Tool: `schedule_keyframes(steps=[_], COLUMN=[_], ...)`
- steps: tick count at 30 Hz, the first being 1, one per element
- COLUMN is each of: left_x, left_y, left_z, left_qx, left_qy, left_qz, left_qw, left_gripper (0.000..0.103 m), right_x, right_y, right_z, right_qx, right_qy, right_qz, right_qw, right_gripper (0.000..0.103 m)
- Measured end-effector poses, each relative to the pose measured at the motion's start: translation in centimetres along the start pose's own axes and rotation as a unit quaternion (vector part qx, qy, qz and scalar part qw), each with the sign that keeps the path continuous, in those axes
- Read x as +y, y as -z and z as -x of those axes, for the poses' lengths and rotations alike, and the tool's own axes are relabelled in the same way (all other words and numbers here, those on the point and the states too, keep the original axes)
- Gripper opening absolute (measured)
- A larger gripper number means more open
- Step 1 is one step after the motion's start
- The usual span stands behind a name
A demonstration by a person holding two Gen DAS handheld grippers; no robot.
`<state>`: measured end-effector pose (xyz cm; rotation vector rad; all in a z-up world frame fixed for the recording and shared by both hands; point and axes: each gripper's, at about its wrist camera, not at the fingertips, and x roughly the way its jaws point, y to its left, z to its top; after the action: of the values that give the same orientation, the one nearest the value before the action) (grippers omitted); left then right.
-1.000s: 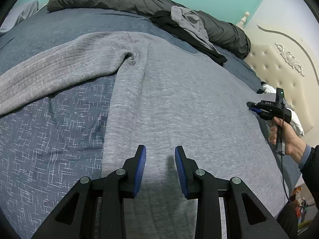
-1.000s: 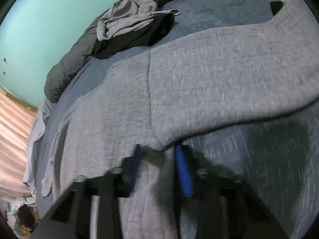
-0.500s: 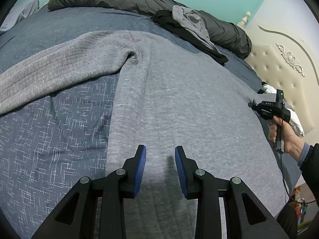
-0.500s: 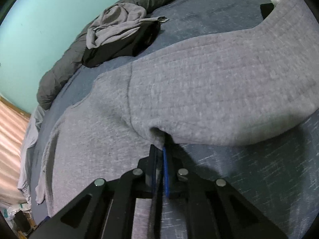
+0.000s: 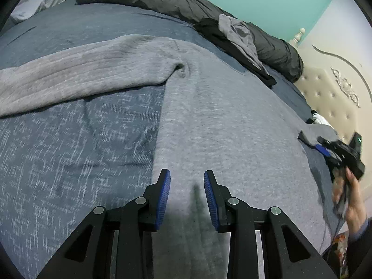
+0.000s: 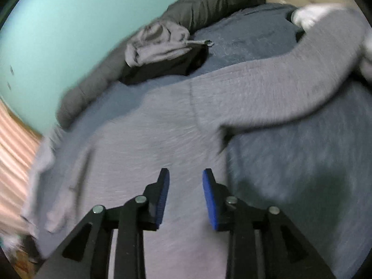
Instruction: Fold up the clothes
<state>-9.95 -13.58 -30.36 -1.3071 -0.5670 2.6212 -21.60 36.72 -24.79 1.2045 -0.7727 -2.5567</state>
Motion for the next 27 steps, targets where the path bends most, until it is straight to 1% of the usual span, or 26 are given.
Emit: schedule_keyframes(steps=[3, 5, 9, 10, 12, 13, 14, 15, 16, 18, 19, 21, 24, 27], left_x=[0.4, 1.0, 3.4, 4.3, 6.6, 7.8, 9.0, 10.1, 11.3, 14.0, 15.4, 18.1, 21.1, 23.6], left_y=[0.4, 0.4, -0.5, -0.9, -2.2, -2.9, -3.5, -4.2, -4.8, -6.2, -6.7, -7.6, -8.7, -9.8], left_z=[1.2, 2.4, 4.7, 5.3, 6.6, 7.3, 7.9, 8.6, 9.3, 10.2, 10.6, 11.3, 11.7, 11.2], left_qx=[-0.012, -0.020, -0.028, -0.028, -0.030, -0.031, -0.032, -0.033, -0.034, -0.027, -0.027, -0.025, -0.023, -0.015], left_qy=[-0.014, -0.022, -0.032, -0.034, -0.067, -0.083, -0.100, -0.116, -0.133, -0.163, -0.163, -0.186, -0.210, -0.225], left_qz=[0.002, 0.003, 0.027, 0.036, 0.043, 0.047, 0.051, 0.054, 0.058, 0.064, 0.073, 0.092, 0.096, 0.106], left_qw=[0.9998, 0.9996, 0.9987, 0.9984, 0.9964, 0.9949, 0.9932, 0.9912, 0.9889, 0.9842, 0.9836, 0.9780, 0.9727, 0.9684], left_gripper=[0.033, 0.033, 0.033, 0.033, 0.034, 0.038, 0.050, 0.054, 0.054, 0.055, 0.055, 0.056, 0.056, 0.056], right_x=[1.0, 1.9, 4.2, 4.5, 4.8, 4.7, 4.8, 4.8, 4.8, 4.7, 4.7, 4.8, 4.7, 4.5], right_y=[2.5, 4.4, 7.9, 8.3, 8.8, 9.0, 9.2, 9.3, 9.5, 9.7, 9.9, 9.6, 9.2, 9.2], right_z=[1.1, 1.3, 1.3, 1.0, 0.6, 0.4, 0.1, -0.2, -0.5, -1.2, -1.0, -0.9, -0.9, -1.1], right_qx=[-0.006, 0.000, 0.021, 0.024, 0.026, 0.024, 0.021, 0.018, 0.015, 0.025, 0.026, 0.017, 0.007, 0.005], right_qy=[-0.044, -0.069, -0.101, -0.107, -0.124, -0.128, -0.125, -0.123, -0.120, -0.126, -0.128, -0.126, -0.126, -0.128], right_qz=[-0.032, -0.038, -0.012, -0.009, -0.019, -0.024, -0.024, -0.025, -0.026, -0.036, -0.036, -0.030, -0.030, -0.033], right_qw=[0.998, 0.997, 0.995, 0.994, 0.992, 0.991, 0.992, 0.992, 0.992, 0.991, 0.991, 0.991, 0.992, 0.991], right_gripper=[0.032, 0.034, 0.041, 0.041, 0.041, 0.041, 0.041, 0.041, 0.041, 0.041, 0.041, 0.042, 0.042, 0.042])
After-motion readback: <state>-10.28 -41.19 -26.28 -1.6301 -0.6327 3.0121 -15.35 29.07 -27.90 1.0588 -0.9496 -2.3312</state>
